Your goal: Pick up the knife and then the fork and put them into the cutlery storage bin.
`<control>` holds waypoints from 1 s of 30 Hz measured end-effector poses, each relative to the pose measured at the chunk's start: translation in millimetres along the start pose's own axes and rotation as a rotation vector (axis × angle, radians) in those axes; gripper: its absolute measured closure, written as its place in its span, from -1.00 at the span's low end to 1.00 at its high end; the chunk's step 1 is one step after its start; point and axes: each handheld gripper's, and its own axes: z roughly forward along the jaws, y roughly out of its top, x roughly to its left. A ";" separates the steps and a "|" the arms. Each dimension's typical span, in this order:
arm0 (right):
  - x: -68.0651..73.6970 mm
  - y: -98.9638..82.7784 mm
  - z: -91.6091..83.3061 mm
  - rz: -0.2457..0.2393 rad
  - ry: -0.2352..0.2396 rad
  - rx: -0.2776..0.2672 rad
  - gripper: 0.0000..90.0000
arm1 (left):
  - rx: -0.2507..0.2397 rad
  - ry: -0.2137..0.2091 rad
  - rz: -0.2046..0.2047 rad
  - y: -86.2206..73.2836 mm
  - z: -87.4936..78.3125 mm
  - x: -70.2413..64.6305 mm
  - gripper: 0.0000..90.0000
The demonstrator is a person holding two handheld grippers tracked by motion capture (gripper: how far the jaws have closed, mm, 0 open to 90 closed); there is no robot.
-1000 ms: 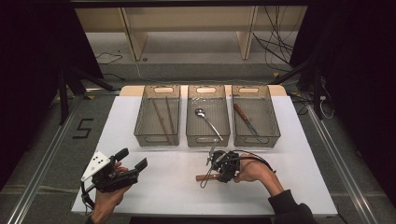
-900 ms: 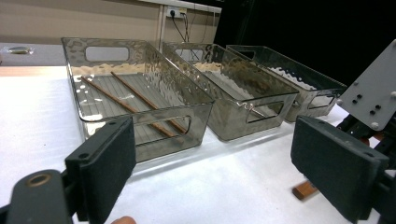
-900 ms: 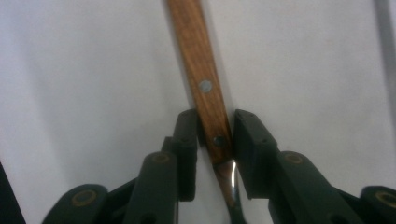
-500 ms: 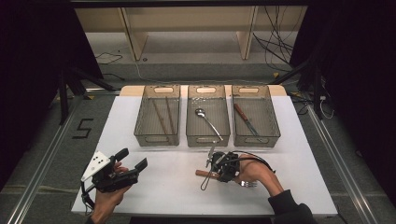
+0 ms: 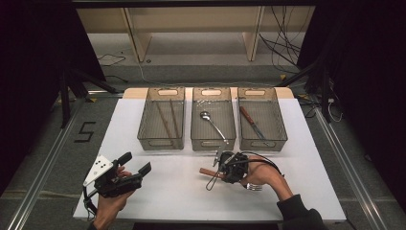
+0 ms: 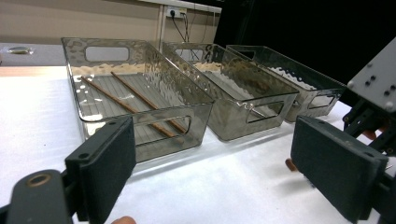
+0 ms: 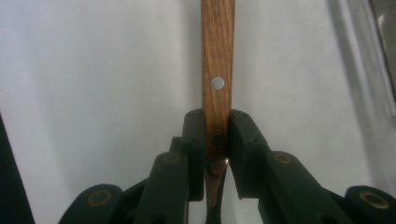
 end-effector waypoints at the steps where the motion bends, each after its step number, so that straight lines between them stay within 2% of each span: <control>1: -1.5 -0.9 -1.7 0.004 0.003 -0.015 0.73 | -0.001 0.000 0.001 0.1 0.0 -0.1 -0.70; 4: -6.6 -4.8 -8.2 0.048 0.005 -0.067 0.74 | -0.002 0.000 -0.001 0.0 0.0 0.1 -0.70; 8: -12.0 -9.7 -14.6 0.062 0.014 -0.104 0.73 | 0.001 0.001 0.002 0.1 0.1 -0.1 -0.70; 12: -12.9 -10.8 -18.8 0.095 0.012 -0.105 0.74 | -0.001 0.000 -0.001 0.0 0.3 -0.1 -0.70; 14: -14.7 -11.8 -19.1 0.085 0.011 -0.117 0.73 | -0.002 0.000 -0.001 0.0 0.3 0.0 -0.70; 17: -15.3 -12.3 -21.3 0.107 0.008 -0.128 0.73 | -0.001 -0.001 -0.001 0.1 0.1 0.1 -0.70; 22: -18.3 -14.7 -25.5 0.113 -0.001 -0.152 0.73 | -0.001 0.000 -0.001 0.0 0.2 -0.1 -0.70; 24: -18.6 -15.5 -28.0 0.138 -0.001 -0.158 0.73 | -0.002 0.000 -0.001 0.1 0.2 -0.1 -0.70; 26: -19.8 -16.5 -28.9 0.133 -0.004 -0.169 0.73 | -0.002 0.000 -0.001 0.1 0.2 0.0 -0.70; 30: -21.3 -18.0 -31.9 0.160 -0.008 -0.182 0.73 | -0.003 0.000 -0.001 0.1 0.1 0.0 -0.70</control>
